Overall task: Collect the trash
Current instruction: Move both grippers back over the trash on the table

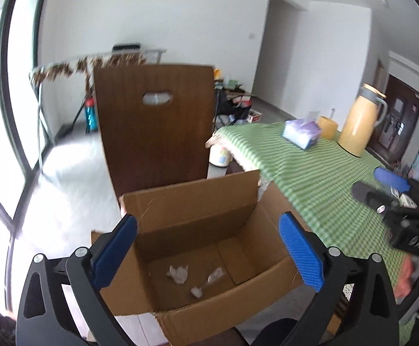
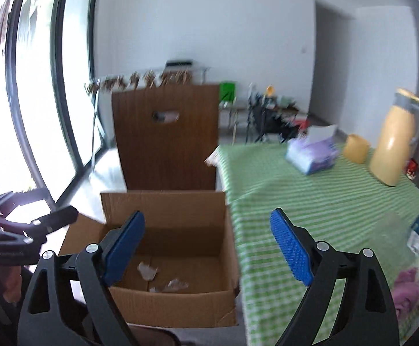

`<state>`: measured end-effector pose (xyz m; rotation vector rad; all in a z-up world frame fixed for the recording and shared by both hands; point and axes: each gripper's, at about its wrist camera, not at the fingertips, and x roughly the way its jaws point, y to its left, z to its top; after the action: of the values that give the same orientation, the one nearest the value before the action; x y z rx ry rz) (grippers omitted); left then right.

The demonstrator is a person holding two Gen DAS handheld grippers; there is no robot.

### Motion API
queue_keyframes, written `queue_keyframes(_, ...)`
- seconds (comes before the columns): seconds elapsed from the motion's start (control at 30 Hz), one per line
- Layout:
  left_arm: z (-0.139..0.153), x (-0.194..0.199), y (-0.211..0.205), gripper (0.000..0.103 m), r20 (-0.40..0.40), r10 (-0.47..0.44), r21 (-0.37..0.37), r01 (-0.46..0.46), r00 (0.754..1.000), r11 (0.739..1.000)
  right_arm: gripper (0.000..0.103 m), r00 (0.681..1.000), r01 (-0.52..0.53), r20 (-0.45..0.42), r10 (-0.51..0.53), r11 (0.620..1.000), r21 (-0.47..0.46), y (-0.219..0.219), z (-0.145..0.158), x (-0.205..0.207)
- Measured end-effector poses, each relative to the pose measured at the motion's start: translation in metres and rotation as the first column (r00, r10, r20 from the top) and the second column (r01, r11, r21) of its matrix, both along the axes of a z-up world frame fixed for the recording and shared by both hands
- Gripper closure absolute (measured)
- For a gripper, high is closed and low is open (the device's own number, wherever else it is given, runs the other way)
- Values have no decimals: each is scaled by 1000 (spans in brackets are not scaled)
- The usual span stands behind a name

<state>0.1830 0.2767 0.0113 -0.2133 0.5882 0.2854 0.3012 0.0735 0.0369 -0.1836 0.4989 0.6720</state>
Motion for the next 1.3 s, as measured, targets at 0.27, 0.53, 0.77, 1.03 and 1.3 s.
queue_keyframes(0.27, 32, -7, -68, 7, 181, -145, 124, 123, 973, 985, 18, 969, 195, 134, -208, 975, 103, -93, 26, -24)
queue_keyframes(0.53, 49, 2, -136, 7, 284, -277, 191, 229, 918, 955, 14, 863, 467, 106, -494, 859, 209, -208, 30, -41)
queue_keyframes(0.77, 40, 29, -209, 7, 242, -414, 218, 366, 878, 905, 14, 738, 652, 51, -673, 730, 204, -305, 21, -57)
queue_keyframes(1.03, 20, 66, -288, 7, 176, -574, 179, 547, 800, 818, 13, 453, 892, -137, -881, 449, 63, -436, -16, -67)
queue_keyframes(1.3, -10, 120, -359, 7, 64, -674, 91, 668, 736, 738, 9, 393, 913, -225, -892, 407, -19, -487, -40, -75)
